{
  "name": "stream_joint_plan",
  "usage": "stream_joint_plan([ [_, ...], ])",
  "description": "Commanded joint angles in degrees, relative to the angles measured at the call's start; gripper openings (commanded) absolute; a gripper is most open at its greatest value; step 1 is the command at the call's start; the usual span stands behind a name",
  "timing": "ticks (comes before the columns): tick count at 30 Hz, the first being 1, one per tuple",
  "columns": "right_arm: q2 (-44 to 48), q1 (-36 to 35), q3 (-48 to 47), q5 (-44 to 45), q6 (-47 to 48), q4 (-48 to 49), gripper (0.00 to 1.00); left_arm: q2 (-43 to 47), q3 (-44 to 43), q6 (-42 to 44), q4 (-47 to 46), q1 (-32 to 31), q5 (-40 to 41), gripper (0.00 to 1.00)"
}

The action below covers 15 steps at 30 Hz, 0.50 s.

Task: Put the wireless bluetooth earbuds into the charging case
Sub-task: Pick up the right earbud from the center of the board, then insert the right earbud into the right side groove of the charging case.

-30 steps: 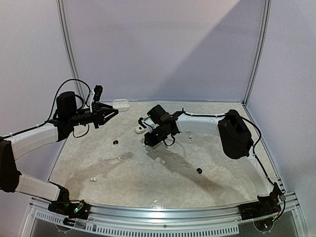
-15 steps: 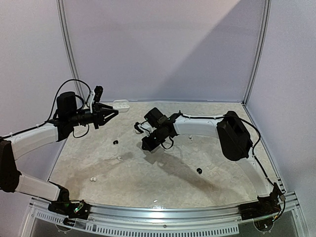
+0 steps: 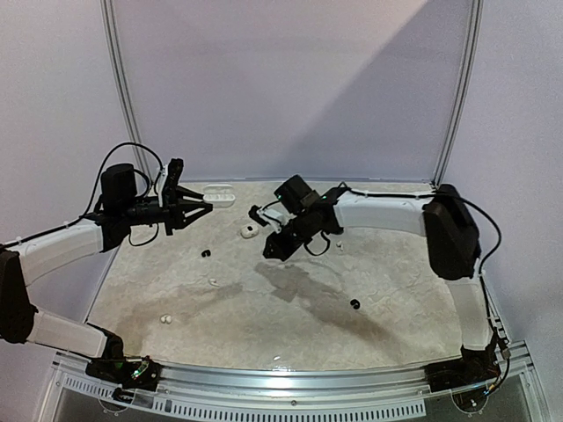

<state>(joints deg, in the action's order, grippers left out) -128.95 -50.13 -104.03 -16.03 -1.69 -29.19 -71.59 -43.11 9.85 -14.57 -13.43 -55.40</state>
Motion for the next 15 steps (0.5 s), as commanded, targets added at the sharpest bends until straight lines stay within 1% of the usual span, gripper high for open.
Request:
stream_joint_plan([
  [1, 16.3, 1.0, 3.9, -3.5, 10.3, 2.1, 0.0, -0.1, -0.7, 5.2, 2.6, 0.2, -9.5, 0.0],
  [4, 21.8, 1.0, 3.8, -5.1, 13.3, 0.6, 0.0, -0.3, -2.1, 10.4, 7.3, -0.8, -12.2, 0.0],
  [7, 24.5, 0.0, 3.3, -6.3, 14.1, 1.3, 0.0, -0.5, -3.8, 16.0, 12.5, -2.2, -12.7, 0.0],
  [10, 24.7, -2.8, 1.7, -6.8, 17.3, 1.3, 0.0, -0.6, -5.6, 22.6, 18.1, -3.0, -12.7, 0.0],
  [15, 22.5, -5.0, -3.6, -7.3, 19.6, -0.4, 0.0, -0.3, -7.1, 27.0, 23.1, -3.7, -12.3, 0.0],
])
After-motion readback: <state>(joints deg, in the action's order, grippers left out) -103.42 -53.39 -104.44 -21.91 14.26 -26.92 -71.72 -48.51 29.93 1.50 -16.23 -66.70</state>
